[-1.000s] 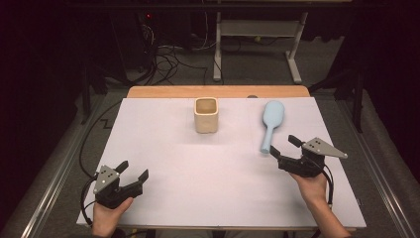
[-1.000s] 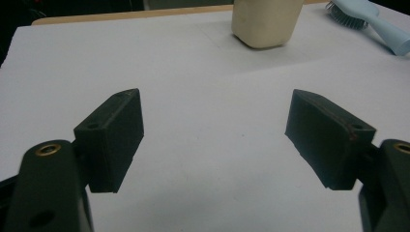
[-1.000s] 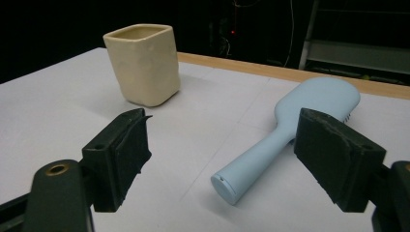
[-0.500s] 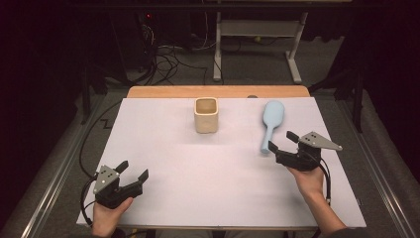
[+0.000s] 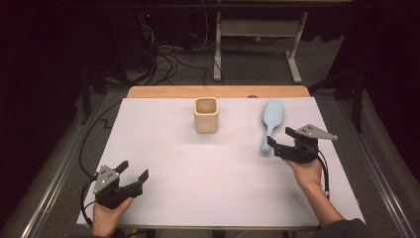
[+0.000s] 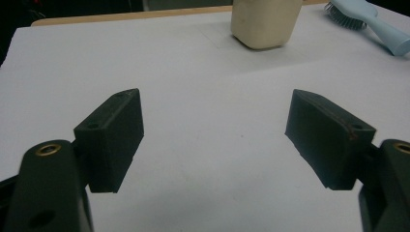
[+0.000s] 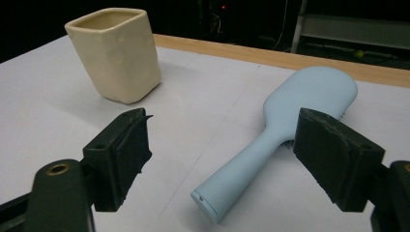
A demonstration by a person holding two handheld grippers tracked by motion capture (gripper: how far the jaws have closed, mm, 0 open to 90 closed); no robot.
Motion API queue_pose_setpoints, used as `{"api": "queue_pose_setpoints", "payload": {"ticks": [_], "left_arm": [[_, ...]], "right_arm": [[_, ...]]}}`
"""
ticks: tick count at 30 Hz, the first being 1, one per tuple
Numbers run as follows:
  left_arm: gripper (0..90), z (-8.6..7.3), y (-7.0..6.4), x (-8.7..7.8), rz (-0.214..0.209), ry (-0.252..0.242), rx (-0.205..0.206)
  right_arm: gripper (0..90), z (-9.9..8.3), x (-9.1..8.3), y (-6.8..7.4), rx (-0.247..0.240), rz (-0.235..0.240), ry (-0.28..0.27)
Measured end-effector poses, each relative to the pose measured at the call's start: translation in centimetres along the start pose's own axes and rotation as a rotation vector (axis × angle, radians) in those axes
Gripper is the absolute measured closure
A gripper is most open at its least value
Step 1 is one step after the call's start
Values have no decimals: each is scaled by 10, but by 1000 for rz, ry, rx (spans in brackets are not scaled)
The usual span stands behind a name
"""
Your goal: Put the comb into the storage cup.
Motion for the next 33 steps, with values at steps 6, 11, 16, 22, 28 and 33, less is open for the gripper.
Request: {"api": "queue_pose_setpoints", "payload": {"ticks": [6, 11, 16, 22, 28, 33], "left_arm": [[222, 0, 0, 0, -1, -2, -1], [222, 0, 0, 0, -2, -1, 0], [222, 0, 0, 0, -4, -2, -1], [222, 0, 0, 0, -6, -3, -1], [222, 0, -1, 0, -8, -4, 0], [222, 1, -1, 0, -9, -5, 0]], "right_arm": [[218, 3, 6, -5, 15, 0, 54], [222, 6, 11, -10, 27, -5, 102], [235, 8, 16, -13, 25, -7, 149], [266, 11, 21, -16, 31, -3, 218], [300, 9, 26, -20, 34, -2, 320], [304, 10, 32, -23, 35, -16, 390]]}}
Point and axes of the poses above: each handheld gripper's, and its own axes: x roughly forward along the jaws, z roughly out of its top, y roughly to its left, the point moved 7 cm from there along x, roughly forward along the jaws, and after that the axes turned 6 degrees about -x, right-handed, at the moved point
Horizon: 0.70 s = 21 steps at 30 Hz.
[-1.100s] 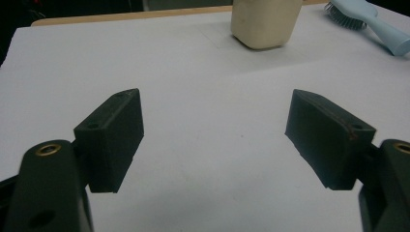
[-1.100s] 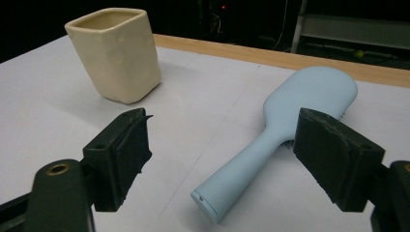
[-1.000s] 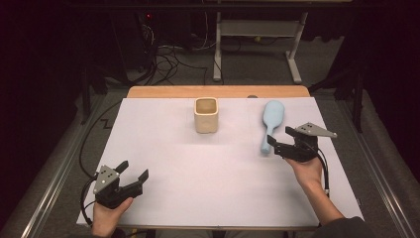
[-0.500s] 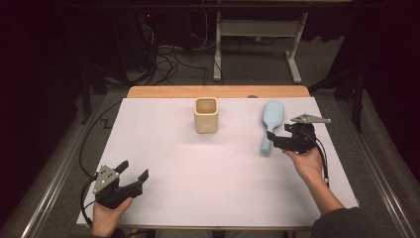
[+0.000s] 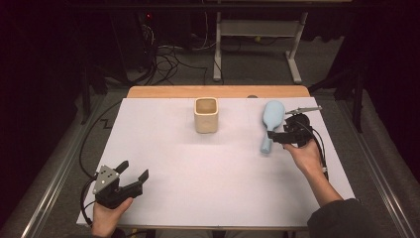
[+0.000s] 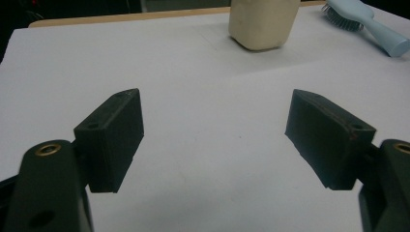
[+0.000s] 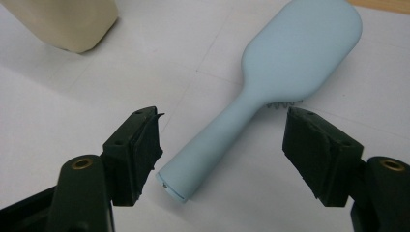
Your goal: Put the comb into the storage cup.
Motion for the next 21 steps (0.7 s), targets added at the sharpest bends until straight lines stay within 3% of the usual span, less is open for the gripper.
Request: {"api": "queue_pose_setpoints", "payload": {"ticks": [21], "left_arm": [[222, 0, -1, -1, -8, -3, 8]], "right_arm": [[326, 18, 32, -3, 28, -43, 235]]}}
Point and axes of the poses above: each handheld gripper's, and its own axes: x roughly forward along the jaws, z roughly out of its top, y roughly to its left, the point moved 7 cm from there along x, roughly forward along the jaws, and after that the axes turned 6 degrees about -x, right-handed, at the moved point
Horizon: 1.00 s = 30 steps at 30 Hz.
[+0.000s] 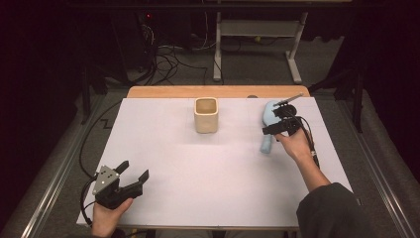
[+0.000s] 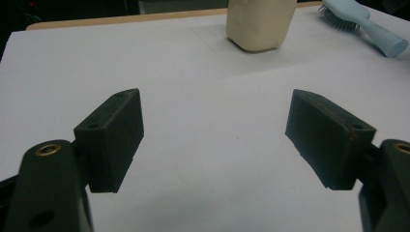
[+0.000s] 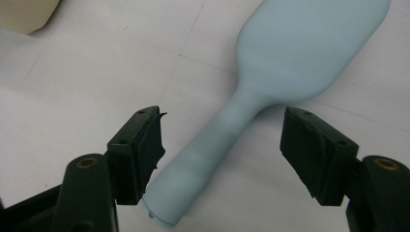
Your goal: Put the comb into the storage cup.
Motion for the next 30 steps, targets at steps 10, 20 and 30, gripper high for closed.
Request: {"api": "queue_pose_setpoints", "payload": {"ticks": [10, 20, 30], "left_arm": [[222, 0, -1, 0, -6, -2, 3], [222, 0, -1, -1, -10, -6, 6], [222, 0, -2, -1, -12, -6, 7]], "right_arm": [[366, 3, 20, -5, 61, -19, 99], [414, 1, 34, -8, 125, -18, 168], [453, 1, 46, -10, 166, -18, 192]]}}
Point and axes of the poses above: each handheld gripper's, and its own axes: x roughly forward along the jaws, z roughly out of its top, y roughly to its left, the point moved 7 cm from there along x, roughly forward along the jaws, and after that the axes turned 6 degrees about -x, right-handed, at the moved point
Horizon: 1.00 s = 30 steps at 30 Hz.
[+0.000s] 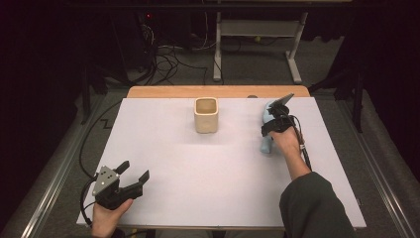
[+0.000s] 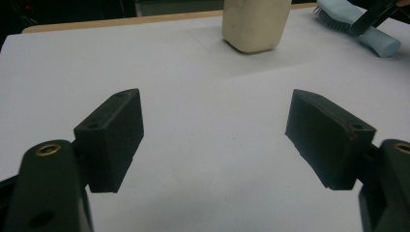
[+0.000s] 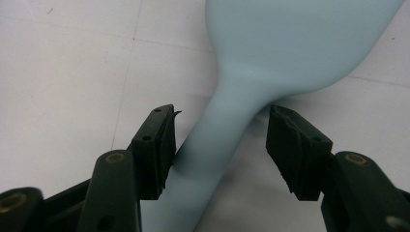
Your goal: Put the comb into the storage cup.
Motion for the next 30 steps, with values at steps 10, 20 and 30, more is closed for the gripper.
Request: {"api": "queue_pose_setpoints", "payload": {"ticks": [10, 20, 30], "left_arm": [[222, 0, 0, 0, 0, -2, 0], [222, 0, -1, 0, -2, -3, 3], [222, 0, -1, 0, -5, -2, 5]], "right_arm": [[491, 2, 10, 1, 11, -31, 14], [568, 4, 11, 4, -32, -97, 44], [674, 3, 9, 2, -34, -99, 50]]}}
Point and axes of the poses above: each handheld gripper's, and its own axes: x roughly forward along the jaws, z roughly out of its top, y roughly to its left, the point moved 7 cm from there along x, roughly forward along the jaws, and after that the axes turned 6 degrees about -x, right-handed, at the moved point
